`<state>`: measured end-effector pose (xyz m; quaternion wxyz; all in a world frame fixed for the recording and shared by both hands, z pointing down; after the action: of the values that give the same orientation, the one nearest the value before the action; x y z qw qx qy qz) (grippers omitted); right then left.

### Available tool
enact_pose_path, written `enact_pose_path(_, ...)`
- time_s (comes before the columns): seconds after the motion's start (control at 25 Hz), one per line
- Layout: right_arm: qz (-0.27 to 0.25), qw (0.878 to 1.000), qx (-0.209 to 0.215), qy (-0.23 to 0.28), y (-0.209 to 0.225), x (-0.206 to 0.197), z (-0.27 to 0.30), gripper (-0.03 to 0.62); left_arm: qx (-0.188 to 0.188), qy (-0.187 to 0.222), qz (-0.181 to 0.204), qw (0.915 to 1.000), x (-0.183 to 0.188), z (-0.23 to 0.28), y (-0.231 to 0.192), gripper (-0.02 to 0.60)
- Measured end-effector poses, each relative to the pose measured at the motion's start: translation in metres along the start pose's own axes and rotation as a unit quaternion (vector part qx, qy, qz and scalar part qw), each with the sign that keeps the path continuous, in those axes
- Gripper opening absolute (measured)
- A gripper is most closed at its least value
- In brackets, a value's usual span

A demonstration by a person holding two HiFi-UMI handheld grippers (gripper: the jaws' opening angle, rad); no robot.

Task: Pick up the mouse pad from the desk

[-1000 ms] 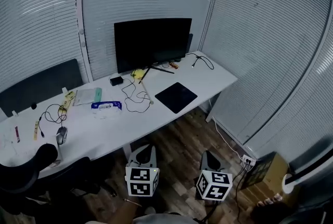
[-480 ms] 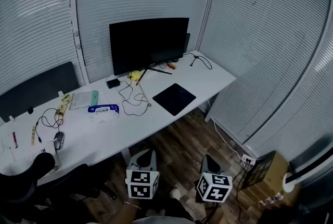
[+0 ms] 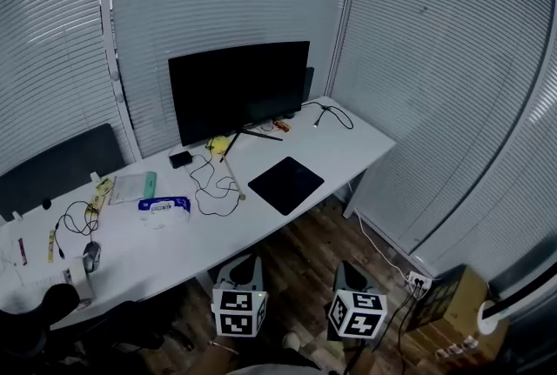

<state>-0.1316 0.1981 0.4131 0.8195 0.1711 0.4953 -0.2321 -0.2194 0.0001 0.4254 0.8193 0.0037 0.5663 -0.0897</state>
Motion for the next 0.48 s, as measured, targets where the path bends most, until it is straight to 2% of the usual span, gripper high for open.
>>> enact_pose_path(0.48, -0.003, 1.0, 0.027, -0.003, 0.051, 0.042, 0.072, 0.034, 0.035, -0.003, -0.006, 0.9994, 0.035, 0.075, 0.011, 0.017)
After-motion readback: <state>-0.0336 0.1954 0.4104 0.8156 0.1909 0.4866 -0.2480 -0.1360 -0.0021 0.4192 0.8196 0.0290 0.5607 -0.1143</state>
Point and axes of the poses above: the fingertips, and each gripper's own axes: z forward along the fingers, y to its right, x out of its top, the point moved 3 cm from there along -z, backward along the fingers, and after that the axes turned 4 degrees about -y, right-handed, at the moved point
